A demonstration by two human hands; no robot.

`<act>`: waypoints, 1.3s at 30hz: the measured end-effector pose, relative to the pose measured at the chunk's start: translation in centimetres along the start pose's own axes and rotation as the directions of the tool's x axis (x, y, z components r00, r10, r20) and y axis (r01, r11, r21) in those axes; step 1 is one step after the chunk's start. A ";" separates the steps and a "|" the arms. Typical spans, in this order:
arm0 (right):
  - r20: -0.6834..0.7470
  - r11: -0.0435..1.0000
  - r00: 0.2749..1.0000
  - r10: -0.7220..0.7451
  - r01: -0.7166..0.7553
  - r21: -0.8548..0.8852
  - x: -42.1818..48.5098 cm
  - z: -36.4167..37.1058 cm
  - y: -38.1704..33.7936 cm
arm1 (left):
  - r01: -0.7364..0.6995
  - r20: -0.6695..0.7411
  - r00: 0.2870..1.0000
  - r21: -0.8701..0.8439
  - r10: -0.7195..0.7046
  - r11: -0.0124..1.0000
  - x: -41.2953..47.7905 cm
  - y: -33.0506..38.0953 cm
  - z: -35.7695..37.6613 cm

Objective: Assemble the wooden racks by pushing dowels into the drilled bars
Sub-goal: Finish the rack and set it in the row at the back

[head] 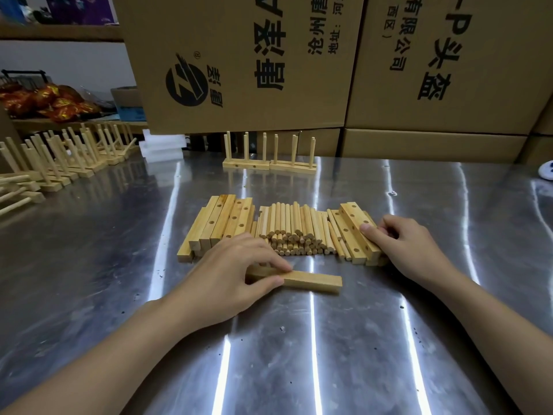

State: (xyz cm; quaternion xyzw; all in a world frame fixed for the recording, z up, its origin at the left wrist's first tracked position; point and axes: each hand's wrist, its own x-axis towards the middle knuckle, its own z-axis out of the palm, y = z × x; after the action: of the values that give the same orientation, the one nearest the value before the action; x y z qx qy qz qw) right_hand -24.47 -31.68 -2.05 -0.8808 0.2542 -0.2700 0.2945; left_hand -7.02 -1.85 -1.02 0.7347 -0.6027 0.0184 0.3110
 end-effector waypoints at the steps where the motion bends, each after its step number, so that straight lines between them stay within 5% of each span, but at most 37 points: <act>1: 0.003 1.000 1.000 0.002 -0.002 0.004 0.0 0.0 0.0 | -0.010 0.011 1.000 0.002 0.010 1.000 -0.1 0.1 -0.1; 8: -0.046 1.000 0.999 0.018 -0.019 -0.023 -0.3 0.0 -0.6 | -0.026 0.063 0.998 -0.036 0.028 0.999 -0.2 0.3 -0.2; 12: -0.149 0.986 0.980 -0.132 0.113 -0.126 -0.7 -0.3 -1.9 | -0.029 0.035 0.999 0.020 0.028 0.999 -0.2 0.3 0.0; 16: -0.002 0.922 0.953 -0.302 0.292 -0.254 -1.6 -0.1 -3.6 | -0.019 0.018 1.000 0.017 0.019 1.000 -0.1 0.2 0.1; 20: 0.166 0.831 0.946 -0.278 0.324 -0.452 -2.1 0.5 -4.1 | -0.036 0.056 0.998 0.078 0.031 0.996 -0.3 0.4 -0.3; 26: 0.175 0.791 0.907 -0.383 0.420 -0.446 -2.4 0.7 -4.6 | -0.022 0.146 0.989 0.218 -0.010 0.976 -0.7 0.5 -1.8; 32: -0.022 0.815 0.911 -0.413 0.358 -0.456 -2.3 0.3 -4.9 | 0.003 0.134 0.990 0.218 -0.033 0.976 -0.6 0.7 -1.9; 36: -0.353 0.931 0.870 -0.345 0.271 -0.245 -2.1 -0.6 -5.4 | 0.128 0.000 0.992 -0.159 -0.130 0.979 -0.1 0.9 -1.4; 39: -0.353 0.937 0.926 -0.138 0.238 0.258 -2.1 -1.6 -6.4 | 0.173 -0.104 0.949 -0.618 -0.298 0.767 0.4 1.6 -1.3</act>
State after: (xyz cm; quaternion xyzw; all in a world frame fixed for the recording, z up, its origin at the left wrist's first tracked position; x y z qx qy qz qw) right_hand -25.14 -26.51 2.56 -0.7896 0.1701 -0.4754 0.3487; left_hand -7.84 -1.65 0.89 0.6620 -0.4462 -0.1407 0.5855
